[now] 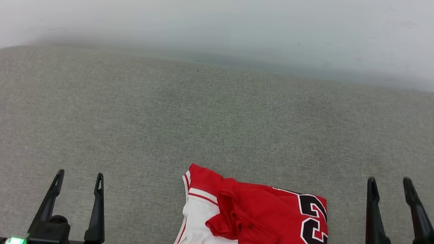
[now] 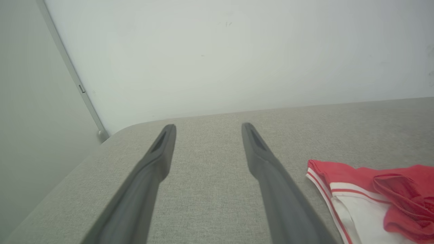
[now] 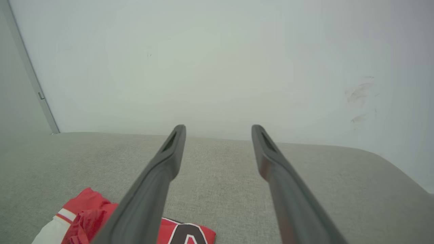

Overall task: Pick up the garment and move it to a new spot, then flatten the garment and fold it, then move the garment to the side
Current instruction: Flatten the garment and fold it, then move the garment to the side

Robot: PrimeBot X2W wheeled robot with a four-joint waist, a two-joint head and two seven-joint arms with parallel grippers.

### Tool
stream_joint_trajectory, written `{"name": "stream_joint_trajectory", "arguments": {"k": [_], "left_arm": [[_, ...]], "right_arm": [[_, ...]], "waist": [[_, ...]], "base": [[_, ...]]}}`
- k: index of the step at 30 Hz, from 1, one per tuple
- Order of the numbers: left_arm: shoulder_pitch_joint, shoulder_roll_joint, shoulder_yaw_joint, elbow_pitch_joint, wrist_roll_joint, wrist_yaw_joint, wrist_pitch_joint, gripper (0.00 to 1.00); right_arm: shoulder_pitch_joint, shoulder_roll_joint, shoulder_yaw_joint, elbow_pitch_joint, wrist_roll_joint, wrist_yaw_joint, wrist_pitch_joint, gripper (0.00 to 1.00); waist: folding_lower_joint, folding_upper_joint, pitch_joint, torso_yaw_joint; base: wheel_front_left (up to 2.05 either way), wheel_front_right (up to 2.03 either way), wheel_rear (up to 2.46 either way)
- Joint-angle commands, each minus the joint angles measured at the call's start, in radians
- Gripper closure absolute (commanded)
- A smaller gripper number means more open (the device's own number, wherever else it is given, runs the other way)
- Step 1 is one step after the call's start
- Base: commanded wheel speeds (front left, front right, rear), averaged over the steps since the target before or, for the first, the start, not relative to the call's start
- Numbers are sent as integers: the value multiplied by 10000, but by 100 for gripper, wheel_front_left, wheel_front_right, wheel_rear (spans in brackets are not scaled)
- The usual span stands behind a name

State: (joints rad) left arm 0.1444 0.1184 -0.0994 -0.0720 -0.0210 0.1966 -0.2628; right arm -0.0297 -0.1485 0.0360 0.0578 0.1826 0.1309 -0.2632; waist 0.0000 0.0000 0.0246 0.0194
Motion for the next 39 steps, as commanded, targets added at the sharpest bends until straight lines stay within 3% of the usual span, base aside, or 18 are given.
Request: {"name": "stream_joint_trajectory", "arguments": {"k": [1, 10, 16, 21, 25, 30, 34, 39], "left_arm": [[135, -27, 34, -49, -12, -26, -25, 0], [350, -122, 208, -120, 27, -181, -26, 0], [344, -176, 239, -146, 82, -273, -26, 0], [124, -251, 225, -178, 93, -278, -25, 0], [-34, -300, 193, -164, 101, -309, -25, 0], [-131, -337, 194, -158, 107, -364, -25, 0], [-228, -358, 225, -183, 116, -371, -25, 0], [-364, -389, 227, -218, 130, -416, -25, 0]], "right_arm": [[265, 149, -100, -137, -86, -3, -13, 0], [1591, 738, -446, -650, -338, -3, -15, 0], [1190, 782, -683, -927, -485, -3, -15, 0], [73, 336, -937, -1254, -412, -3, -14, 0], [-1179, -451, -738, -999, -243, -3, 239, 0], [-2403, -1791, 536, -397, 1029, -5, 3089, 0], [-2895, -2868, 1568, -98, 3153, -3, 6161, 0], [-2713, -3772, 2079, 207, 5932, -3, 9342, 0]], "waist": [[0, 0, -27, 4], [0, 0, -118, -27], [0, 0, -61, -19], [0, 0, 171, 26], [0, 0, 356, 69], [0, 0, 517, 118], [0, 0, 663, 138], [0, 0, 933, 197]], "base": [[0, 0, 0], [0, 0, 0], [0, 0, 0], [0, 0, 0], [0, 0, 0], [0, 0, 0], [0, 0, 0], [0, 0, 0]]}}
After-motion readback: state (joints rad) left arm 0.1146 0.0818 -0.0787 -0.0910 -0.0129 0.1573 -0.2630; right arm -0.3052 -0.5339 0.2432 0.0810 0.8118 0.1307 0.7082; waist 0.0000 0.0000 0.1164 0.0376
